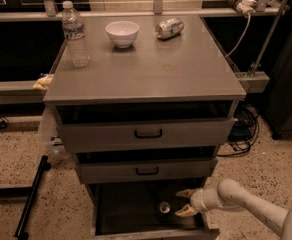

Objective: Pick redbull can from bottom drawer and place on counter

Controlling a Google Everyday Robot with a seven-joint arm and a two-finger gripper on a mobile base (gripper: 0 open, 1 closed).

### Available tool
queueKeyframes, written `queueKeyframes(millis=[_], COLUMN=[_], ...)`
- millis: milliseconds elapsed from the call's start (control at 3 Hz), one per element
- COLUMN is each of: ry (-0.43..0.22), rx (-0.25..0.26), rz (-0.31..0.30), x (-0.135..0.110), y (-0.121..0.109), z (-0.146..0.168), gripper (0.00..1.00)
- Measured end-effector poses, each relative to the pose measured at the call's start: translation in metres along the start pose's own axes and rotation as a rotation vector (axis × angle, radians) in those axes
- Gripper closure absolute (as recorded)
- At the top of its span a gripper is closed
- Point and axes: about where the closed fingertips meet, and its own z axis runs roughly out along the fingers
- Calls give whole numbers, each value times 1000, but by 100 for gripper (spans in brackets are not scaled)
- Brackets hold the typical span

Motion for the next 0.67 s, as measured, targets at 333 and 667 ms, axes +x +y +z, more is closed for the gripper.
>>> queueKeyframes(millis=[333, 667], ry=[-14, -39], rx=[-8, -4], rz=[0, -2], x=[-1, -2], y=[-2, -6], z=[7, 18], gripper=[8, 9])
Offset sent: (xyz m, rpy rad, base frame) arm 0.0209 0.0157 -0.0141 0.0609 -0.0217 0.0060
